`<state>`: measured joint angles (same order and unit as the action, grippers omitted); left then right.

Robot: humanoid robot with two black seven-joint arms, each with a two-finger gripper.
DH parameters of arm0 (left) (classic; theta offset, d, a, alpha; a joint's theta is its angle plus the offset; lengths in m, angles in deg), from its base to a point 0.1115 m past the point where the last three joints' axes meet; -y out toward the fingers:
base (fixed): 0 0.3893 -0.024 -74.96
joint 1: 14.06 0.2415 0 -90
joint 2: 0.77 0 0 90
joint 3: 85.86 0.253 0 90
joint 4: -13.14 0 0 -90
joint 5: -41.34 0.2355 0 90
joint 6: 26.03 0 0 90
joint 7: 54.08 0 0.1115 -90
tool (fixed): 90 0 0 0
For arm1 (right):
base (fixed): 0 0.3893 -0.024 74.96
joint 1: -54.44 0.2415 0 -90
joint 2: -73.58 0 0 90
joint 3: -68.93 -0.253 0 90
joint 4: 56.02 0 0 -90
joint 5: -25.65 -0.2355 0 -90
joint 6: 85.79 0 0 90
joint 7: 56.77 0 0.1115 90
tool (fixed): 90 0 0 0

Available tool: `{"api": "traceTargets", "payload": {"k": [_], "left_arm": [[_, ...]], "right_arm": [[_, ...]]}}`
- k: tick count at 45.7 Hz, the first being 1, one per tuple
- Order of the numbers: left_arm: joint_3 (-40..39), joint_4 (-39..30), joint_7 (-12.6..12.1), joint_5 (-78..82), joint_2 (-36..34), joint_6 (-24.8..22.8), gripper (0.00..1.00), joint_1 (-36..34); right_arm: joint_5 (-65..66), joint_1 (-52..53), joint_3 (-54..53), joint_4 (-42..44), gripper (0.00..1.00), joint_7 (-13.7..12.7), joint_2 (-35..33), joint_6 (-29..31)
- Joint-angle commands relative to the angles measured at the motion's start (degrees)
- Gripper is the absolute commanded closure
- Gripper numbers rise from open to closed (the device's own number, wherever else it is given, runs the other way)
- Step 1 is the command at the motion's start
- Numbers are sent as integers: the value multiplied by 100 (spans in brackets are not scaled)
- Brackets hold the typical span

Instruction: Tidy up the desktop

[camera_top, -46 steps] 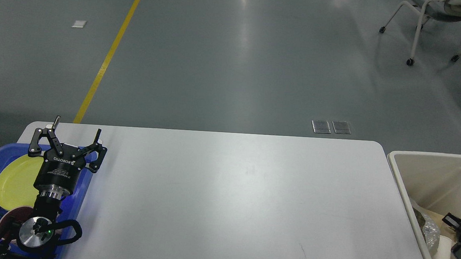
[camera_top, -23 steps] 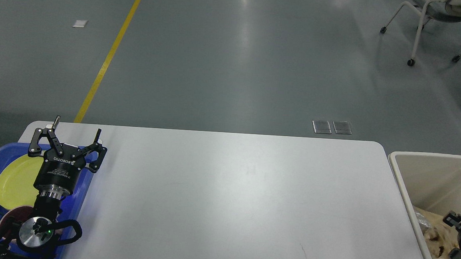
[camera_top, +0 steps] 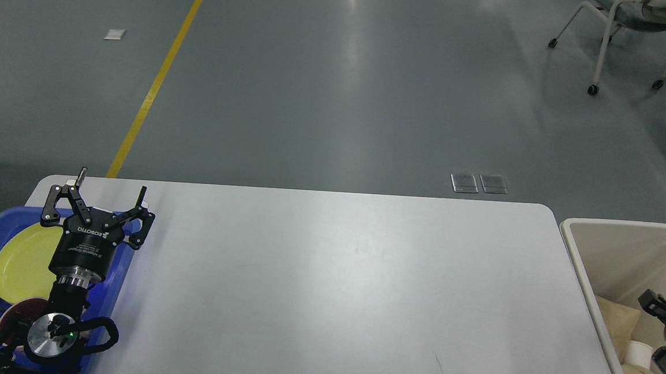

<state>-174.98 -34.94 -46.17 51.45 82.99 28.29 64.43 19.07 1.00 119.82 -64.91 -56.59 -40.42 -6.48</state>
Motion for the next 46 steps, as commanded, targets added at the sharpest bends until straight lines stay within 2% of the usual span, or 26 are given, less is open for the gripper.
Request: {"api": "traceTargets", "payload": {"k": [1,21,28,31,38,46], "left_arm": [[0,0,0,0,0,0,4,0],[0,0,0,0,0,0,3,0],[0,0,0,0,0,0,4,0],[0,0,0,0,0,0,4,0],[0,0,0,0,0,0,4,0],[0,0,0,0,0,0,4,0]], "right_arm": [[7,228,-9,-60,0,0,-236,129],[113,1537,167,-1096,0,-18,-492,410],[43,2188,-166,-1475,0,-44,-448,366],[51,2259,-964,-1510,0,-9,-439,375],[87,2171,-3759,-1334,0,-9,-395,366],[78,2171,-6264,-1852,0,0,-307,454]]}}
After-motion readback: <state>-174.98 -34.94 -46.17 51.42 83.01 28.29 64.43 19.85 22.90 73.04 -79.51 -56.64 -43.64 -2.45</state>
